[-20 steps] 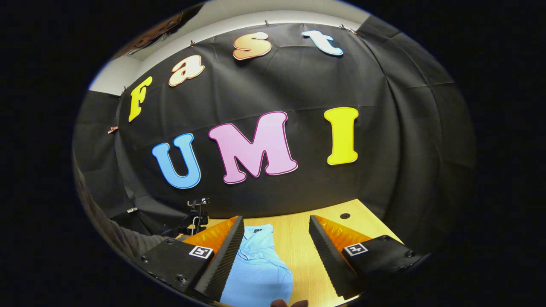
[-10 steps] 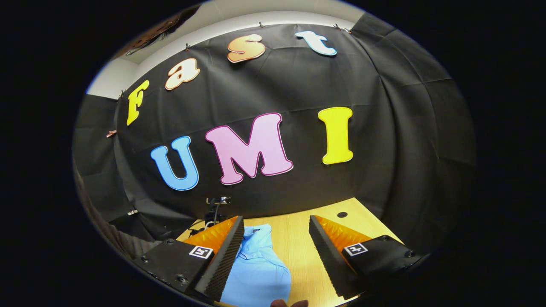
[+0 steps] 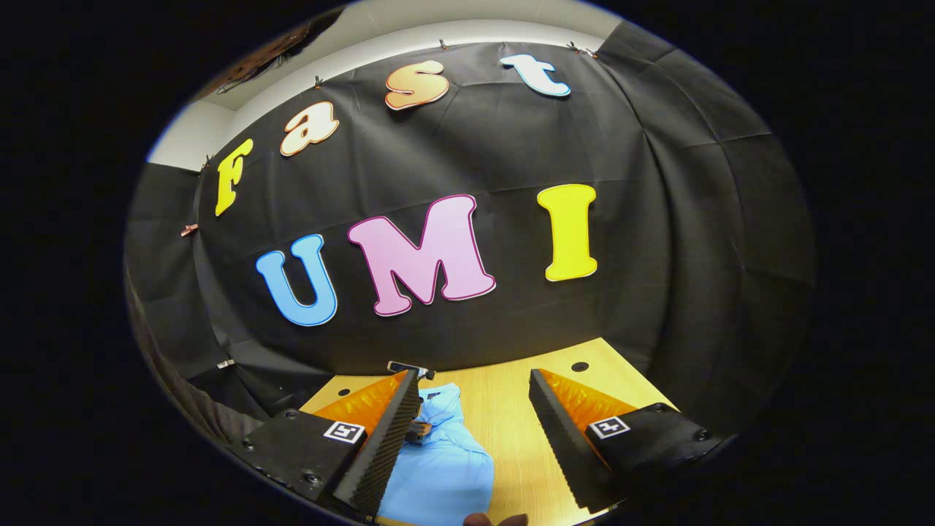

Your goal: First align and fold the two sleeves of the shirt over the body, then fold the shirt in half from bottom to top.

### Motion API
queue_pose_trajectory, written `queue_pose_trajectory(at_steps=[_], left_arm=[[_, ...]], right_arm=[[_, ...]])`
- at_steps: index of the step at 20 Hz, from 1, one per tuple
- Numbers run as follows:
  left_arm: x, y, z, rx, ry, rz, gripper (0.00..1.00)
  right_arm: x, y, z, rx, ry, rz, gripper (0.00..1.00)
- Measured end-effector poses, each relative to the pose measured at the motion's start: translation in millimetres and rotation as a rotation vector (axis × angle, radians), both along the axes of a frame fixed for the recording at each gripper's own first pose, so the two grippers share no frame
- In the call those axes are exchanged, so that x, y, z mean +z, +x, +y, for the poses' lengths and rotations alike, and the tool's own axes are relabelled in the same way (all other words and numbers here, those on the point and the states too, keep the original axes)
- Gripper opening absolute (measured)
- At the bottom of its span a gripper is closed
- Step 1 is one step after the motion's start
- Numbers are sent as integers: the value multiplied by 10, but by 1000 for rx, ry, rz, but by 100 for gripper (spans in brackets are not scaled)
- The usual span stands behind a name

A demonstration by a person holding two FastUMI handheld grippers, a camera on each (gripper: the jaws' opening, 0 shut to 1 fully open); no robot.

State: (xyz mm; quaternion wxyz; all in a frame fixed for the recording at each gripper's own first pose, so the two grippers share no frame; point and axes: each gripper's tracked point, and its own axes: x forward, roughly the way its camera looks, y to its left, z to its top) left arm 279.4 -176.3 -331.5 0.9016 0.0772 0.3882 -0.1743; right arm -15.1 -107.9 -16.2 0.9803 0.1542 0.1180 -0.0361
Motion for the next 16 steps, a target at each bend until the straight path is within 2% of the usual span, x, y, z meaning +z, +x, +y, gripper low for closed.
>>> queue_pose_trajectory(at_steps=[1,3,5,7,8,10,12,14,15,16], left_arm=[[-9,9,2,1,8,0,6],[-31,11,2,8,9,6,8],[-68,14,0,17,5,23,15],[-72,-4,-29,12,-7,34,39],[-69,-13,-44,7,-9,36,45],[-64,-11,-35,6,-2,31,63],[-27,-23,-51,9,-8,23,76],[64,-17,-87,6,-21,-8,82],[112,-21,-84,1,-19,-27,82],[185,-21,-77,-4,-9,-55,93]], right_arm=[[1,-6,-12,-1,2,0,95],[7,-24,-20,-1,3,1,95],[18,-31,-25,-2,2,-3,95],[32,-46,-40,-3,1,-5,95],[35,-53,-45,-3,2,-5,95],[50,-57,-55,-5,7,-9,95],[58,-77,-56,-6,12,-11,95],[87,-90,-43,-3,12,-17,95],[100,-104,-42,-2,10,-20,95],[112,-114,-28,2,10,-22,95]])
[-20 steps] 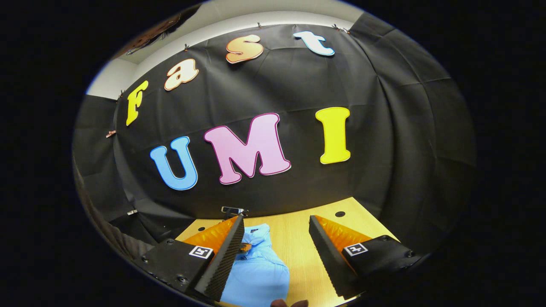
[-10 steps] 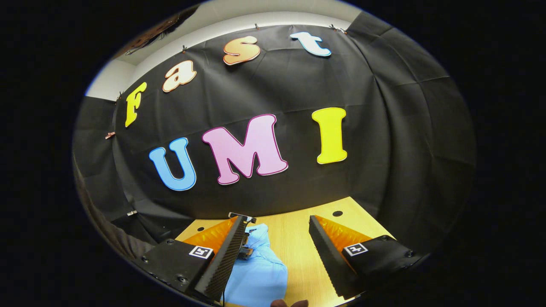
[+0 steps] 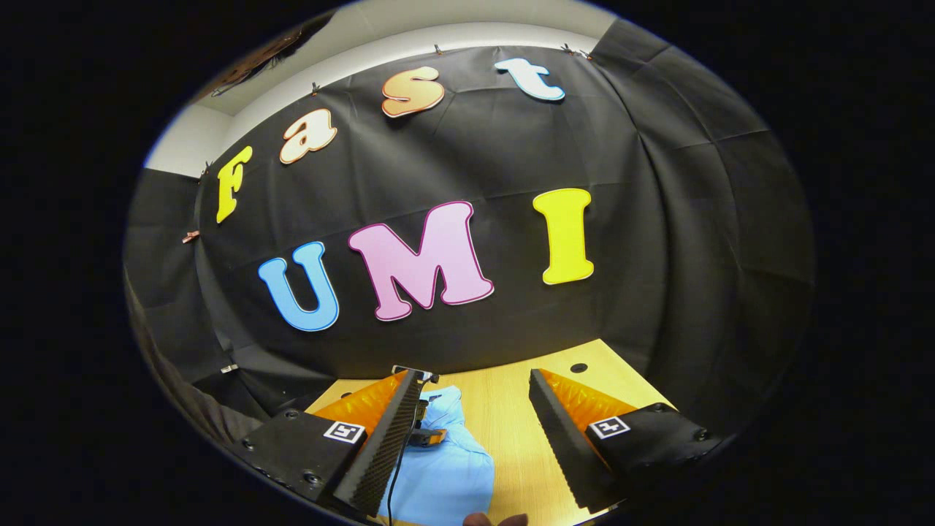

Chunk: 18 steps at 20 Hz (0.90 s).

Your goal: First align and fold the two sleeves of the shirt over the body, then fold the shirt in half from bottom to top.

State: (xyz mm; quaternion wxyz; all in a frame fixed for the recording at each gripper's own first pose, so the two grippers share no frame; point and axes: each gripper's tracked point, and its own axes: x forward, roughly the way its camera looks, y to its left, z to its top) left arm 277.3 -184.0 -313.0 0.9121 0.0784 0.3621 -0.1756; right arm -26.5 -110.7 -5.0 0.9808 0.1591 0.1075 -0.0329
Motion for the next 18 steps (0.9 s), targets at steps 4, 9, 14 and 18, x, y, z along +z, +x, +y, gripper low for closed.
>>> queue_pose_trajectory(at_steps=[4,9,14,18], left_arm=[[549,-101,-35,-35,-19,-157,96],[1592,-670,50,-66,-116,-388,97],[2495,-1551,490,-22,-238,-566,98],[2880,-2188,1078,80,-262,-636,97]], right_arm=[[44,-52,101,23,6,-10,95],[91,-90,285,75,-32,-35,95],[64,-68,469,111,-29,-33,95],[-6,-69,710,151,-37,-24,95]])
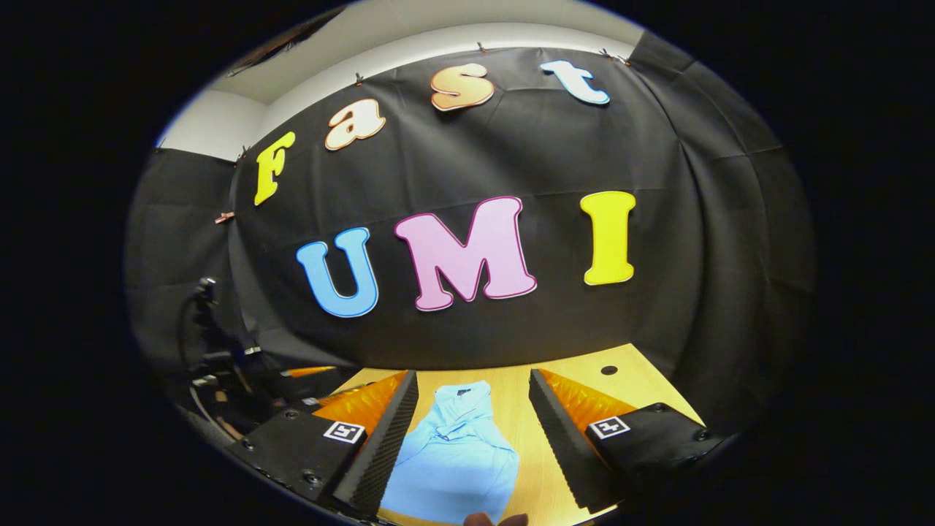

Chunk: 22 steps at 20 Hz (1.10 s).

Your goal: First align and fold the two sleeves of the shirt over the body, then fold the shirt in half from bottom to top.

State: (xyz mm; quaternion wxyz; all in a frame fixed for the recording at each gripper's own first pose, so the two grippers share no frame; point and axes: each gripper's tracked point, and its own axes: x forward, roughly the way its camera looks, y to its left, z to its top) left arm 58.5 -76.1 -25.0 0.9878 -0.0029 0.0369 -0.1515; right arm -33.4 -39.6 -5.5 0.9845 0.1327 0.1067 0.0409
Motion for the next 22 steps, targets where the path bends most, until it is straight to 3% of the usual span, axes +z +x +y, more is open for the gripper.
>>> queue_pose_trajectory(at_steps=[5,8,10,16,22], left_arm=[[112,-668,542,77,-8,-35,97],[-316,-983,568,46,51,54,98],[-812,-1117,547,17,80,175,98],[-2360,-1300,759,41,175,513,98],[-3286,-1329,912,82,135,758,98]], right_arm=[[-48,-58,306,59,-106,-27,95],[-311,-165,440,84,-129,38,95],[-617,-262,428,78,-157,122,95],[-1986,-678,361,110,-236,459,96],[-3197,-1033,354,132,-220,761,96]])
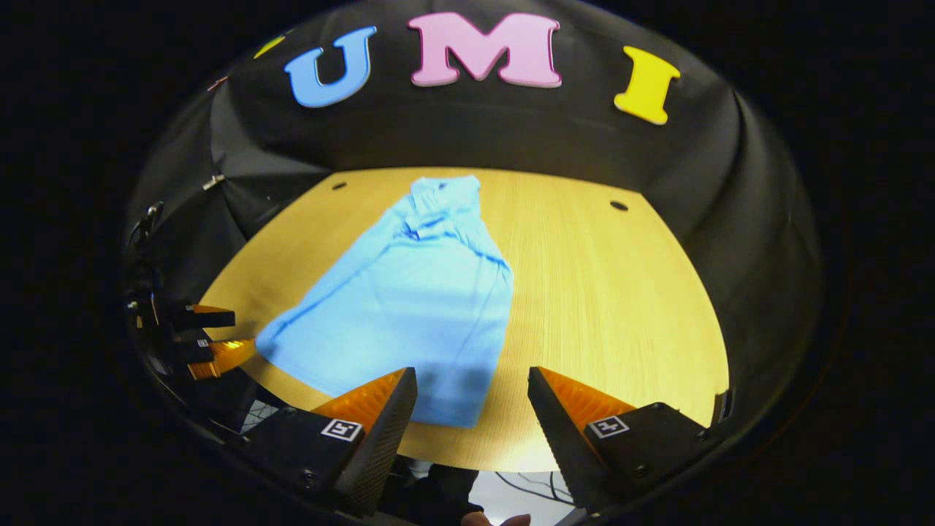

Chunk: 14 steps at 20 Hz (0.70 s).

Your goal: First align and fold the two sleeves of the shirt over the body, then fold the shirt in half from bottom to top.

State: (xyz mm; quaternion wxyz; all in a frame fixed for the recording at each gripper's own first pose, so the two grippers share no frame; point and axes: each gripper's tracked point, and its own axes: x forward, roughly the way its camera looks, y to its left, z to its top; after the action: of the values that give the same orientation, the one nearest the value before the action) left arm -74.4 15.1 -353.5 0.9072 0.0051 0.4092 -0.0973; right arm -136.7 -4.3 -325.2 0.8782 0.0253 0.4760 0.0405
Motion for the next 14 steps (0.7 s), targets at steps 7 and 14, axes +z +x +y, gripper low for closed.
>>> queue_pose_trajectory(at_steps=[7,14], left_arm=[[-380,28,4,-10,49,100,98],[-408,54,-83,5,27,130,96]], right_arm=[[-626,-207,8,35,-41,146,95],[-782,-216,178,60,-10,182,96]])
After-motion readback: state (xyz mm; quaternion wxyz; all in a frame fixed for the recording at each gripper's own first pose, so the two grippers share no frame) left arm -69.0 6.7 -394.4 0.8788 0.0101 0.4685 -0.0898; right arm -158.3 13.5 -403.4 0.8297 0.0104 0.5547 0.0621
